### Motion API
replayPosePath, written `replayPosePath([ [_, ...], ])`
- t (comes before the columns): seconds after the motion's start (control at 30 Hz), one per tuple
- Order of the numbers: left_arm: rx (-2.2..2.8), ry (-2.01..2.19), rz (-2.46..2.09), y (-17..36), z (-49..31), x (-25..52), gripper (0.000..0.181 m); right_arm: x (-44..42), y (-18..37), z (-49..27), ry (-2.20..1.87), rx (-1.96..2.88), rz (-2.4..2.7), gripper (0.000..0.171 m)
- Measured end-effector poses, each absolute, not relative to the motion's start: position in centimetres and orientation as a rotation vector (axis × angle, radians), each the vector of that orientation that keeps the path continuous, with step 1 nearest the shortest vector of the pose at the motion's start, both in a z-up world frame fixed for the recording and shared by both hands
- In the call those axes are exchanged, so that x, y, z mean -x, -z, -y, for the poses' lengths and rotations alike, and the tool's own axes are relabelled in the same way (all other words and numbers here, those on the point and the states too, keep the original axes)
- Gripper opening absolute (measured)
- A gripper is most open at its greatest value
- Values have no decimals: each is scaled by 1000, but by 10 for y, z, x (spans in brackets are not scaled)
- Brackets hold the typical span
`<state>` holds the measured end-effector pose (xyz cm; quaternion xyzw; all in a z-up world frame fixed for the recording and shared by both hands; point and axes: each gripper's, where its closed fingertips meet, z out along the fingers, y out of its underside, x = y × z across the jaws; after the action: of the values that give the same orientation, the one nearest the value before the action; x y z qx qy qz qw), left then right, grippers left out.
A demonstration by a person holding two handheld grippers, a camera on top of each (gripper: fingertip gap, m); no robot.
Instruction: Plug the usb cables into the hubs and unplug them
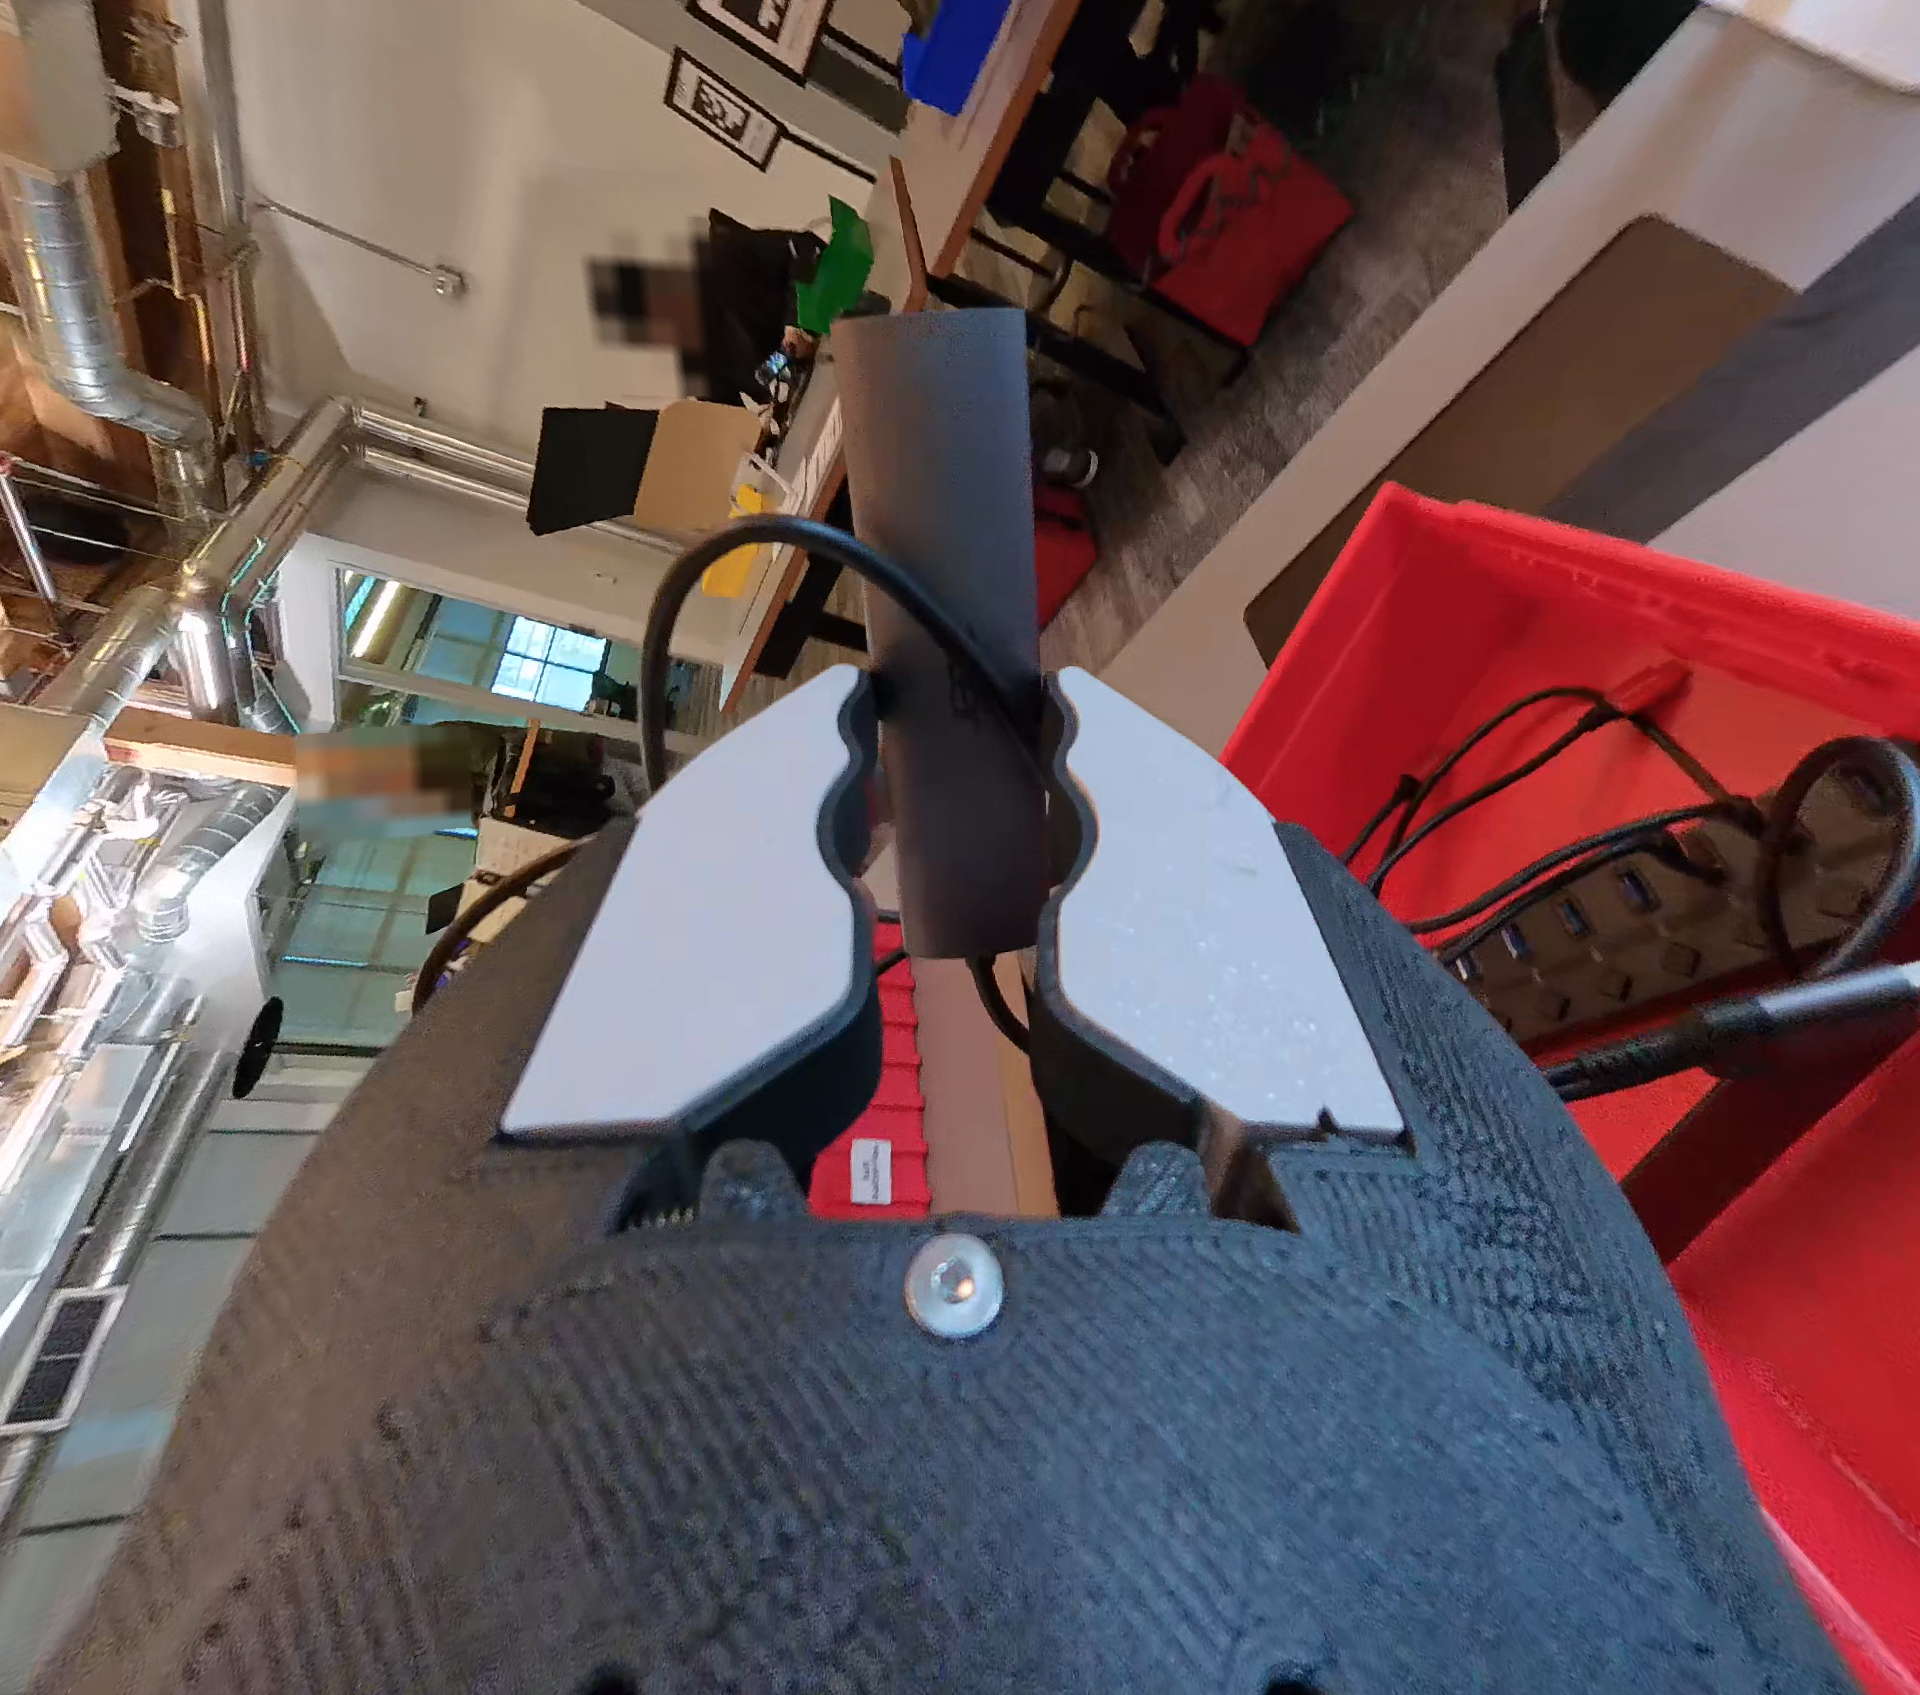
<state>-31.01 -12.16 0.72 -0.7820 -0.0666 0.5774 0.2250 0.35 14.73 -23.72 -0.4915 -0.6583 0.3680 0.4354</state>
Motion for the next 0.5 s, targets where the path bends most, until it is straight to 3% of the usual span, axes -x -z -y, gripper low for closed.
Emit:
replayPosePath([
  [0.3,1740,-1076,119,-86,75,208,30,-2,227,-138,-996,1178,1615,19],
  [0.5,1587,-513,1,-57,41,122,29,-4,219,-135,-1026,1142,1589,19],
])
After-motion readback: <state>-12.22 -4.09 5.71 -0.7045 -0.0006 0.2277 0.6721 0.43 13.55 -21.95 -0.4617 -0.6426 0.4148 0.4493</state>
